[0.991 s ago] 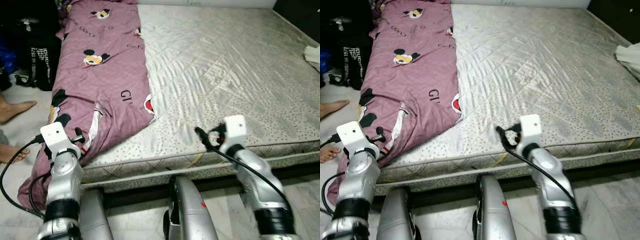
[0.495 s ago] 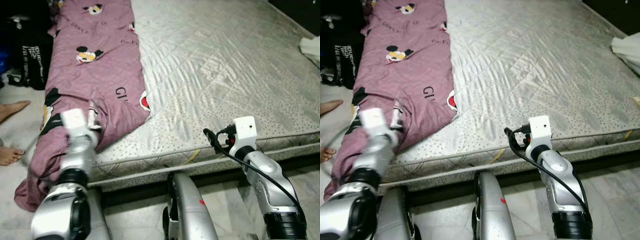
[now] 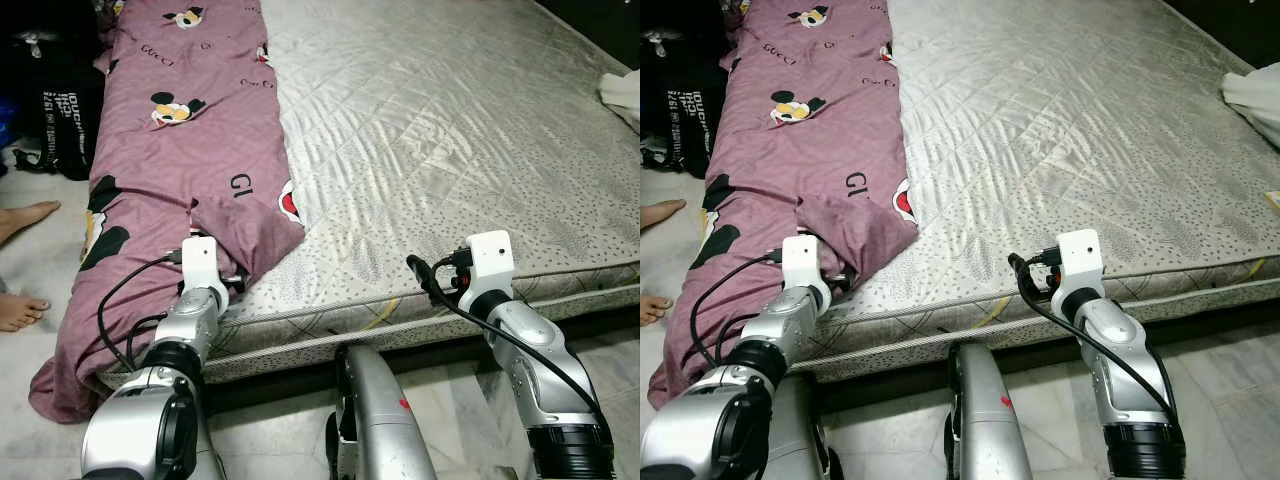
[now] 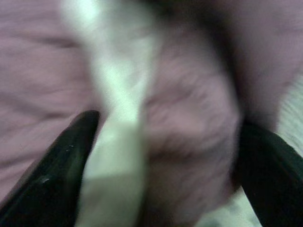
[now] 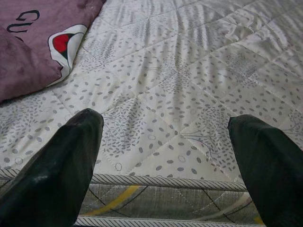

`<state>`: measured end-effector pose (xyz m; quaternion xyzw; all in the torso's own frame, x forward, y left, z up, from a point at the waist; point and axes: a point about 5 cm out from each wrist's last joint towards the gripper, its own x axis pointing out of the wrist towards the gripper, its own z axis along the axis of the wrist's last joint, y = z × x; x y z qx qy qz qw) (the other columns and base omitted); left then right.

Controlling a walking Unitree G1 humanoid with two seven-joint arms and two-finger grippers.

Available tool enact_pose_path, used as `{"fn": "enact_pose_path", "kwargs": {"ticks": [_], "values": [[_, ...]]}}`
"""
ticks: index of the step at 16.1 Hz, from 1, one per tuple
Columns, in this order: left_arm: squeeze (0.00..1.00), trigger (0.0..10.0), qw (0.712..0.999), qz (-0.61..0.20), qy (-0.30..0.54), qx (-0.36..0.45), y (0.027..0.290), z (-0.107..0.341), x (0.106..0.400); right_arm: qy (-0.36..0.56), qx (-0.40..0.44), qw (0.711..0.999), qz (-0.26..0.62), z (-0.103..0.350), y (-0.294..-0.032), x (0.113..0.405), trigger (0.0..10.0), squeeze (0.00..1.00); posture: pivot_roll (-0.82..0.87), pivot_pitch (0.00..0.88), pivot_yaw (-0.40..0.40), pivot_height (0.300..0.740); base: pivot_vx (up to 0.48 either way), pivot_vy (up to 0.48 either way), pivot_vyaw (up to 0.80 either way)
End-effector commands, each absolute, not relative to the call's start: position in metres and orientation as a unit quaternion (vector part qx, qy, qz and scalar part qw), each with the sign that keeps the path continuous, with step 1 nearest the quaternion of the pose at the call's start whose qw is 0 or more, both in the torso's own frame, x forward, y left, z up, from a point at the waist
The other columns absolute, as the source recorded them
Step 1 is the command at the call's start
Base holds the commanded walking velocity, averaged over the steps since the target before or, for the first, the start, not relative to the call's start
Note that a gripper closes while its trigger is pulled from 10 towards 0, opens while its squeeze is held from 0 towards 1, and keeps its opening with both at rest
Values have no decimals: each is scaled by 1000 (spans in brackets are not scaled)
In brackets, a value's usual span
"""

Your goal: Clean up the room

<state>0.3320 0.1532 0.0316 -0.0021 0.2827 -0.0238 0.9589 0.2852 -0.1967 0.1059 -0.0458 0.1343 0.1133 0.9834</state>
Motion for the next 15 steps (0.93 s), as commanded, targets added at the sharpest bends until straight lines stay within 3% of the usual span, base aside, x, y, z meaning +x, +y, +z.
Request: {"fn": "enact_pose_path", "kwargs": {"ticks": [1,3,5,9,13,14,15], "values": [[0,10000,930,-218,290,60,82,26,322,124,-57,985,105,113,-200,294,10000,0,-291,42,-78,546,0,0,0],[0,10000,904,-321,273,72,43,26,310,120,-59,985,108,116,-198,298,10000,0,-290,33,-79,546,0,0,0],[0,10000,894,-375,231,85,15,30,300,116,-62,985,109,117,-197,301,10000,0,-294,22,-79,546,0,0,0],[0,10000,892,-419,137,104,-5,54,305,112,-64,986,107,118,-199,306,10000,0,-288,8,-74,546,0,0,0],[0,10000,847,-475,44,235,-13,72,304,110,-62,986,108,116,-197,308,10000,0,-277,1,-67,546,0,0,0],[0,10000,847,-469,44,245,-12,72,305,110,-62,986,107,116,-197,309,10000,0,-277,1,-67,546,0,0,0],[0,10000,868,-429,41,245,-5,74,311,109,-63,986,106,116,-198,310,10000,0,-276,0,-61,546,0,0,0]]}}
